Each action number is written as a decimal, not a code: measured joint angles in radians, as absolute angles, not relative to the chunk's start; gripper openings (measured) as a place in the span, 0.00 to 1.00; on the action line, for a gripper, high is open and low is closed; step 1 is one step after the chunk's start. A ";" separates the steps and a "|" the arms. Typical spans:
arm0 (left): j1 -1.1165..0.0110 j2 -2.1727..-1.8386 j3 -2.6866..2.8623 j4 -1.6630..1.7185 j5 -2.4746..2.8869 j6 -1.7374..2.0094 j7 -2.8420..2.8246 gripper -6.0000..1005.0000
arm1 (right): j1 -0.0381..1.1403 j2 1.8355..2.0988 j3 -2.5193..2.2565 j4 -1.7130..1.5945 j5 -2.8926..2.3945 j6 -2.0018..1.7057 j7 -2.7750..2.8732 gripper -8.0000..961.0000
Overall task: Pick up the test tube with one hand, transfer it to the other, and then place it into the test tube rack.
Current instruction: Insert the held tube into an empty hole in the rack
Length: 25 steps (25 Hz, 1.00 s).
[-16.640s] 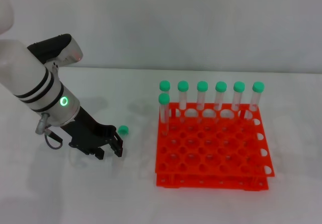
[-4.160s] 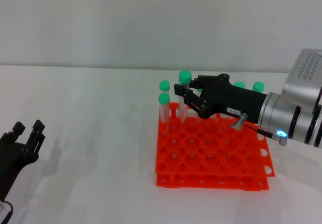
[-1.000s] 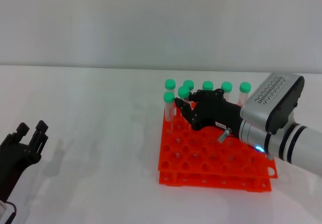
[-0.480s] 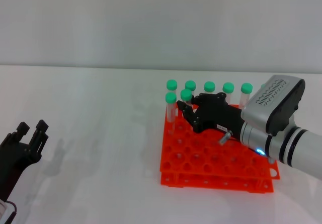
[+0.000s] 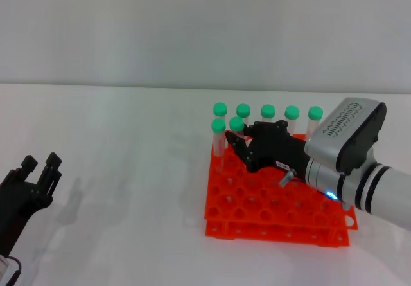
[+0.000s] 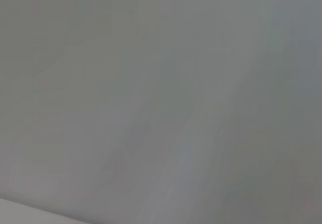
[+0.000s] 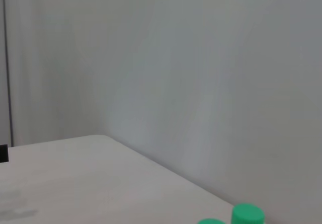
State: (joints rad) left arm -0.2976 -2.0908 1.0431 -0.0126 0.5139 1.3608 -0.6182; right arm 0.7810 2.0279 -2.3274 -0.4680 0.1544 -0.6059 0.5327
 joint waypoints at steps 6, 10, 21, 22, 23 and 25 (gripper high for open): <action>-0.295 -2.091 1.043 -0.011 0.514 1.367 -0.618 0.52 | 0.775 2.028 -2.329 -0.469 0.154 -0.604 0.534 0.22; -0.296 -2.091 1.043 -0.010 0.514 1.367 -0.619 0.52 | 0.783 2.028 -2.353 -0.469 0.154 -0.596 0.532 0.22; -0.298 -2.091 1.040 -0.006 0.511 1.367 -0.620 0.52 | 0.778 2.028 -2.350 -0.473 0.153 -0.592 0.535 0.22; -0.298 -2.091 1.040 -0.006 0.510 1.367 -0.620 0.52 | 0.776 2.028 -2.348 -0.473 0.152 -0.591 0.535 0.22; -0.299 -2.091 1.039 -0.005 0.510 1.367 -0.620 0.52 | 0.776 2.028 -2.348 -0.473 0.152 -0.591 0.535 0.21; -0.300 -2.091 1.039 -0.005 0.509 1.367 -0.620 0.52 | 0.774 2.028 -2.349 -0.470 0.150 -0.587 0.536 0.21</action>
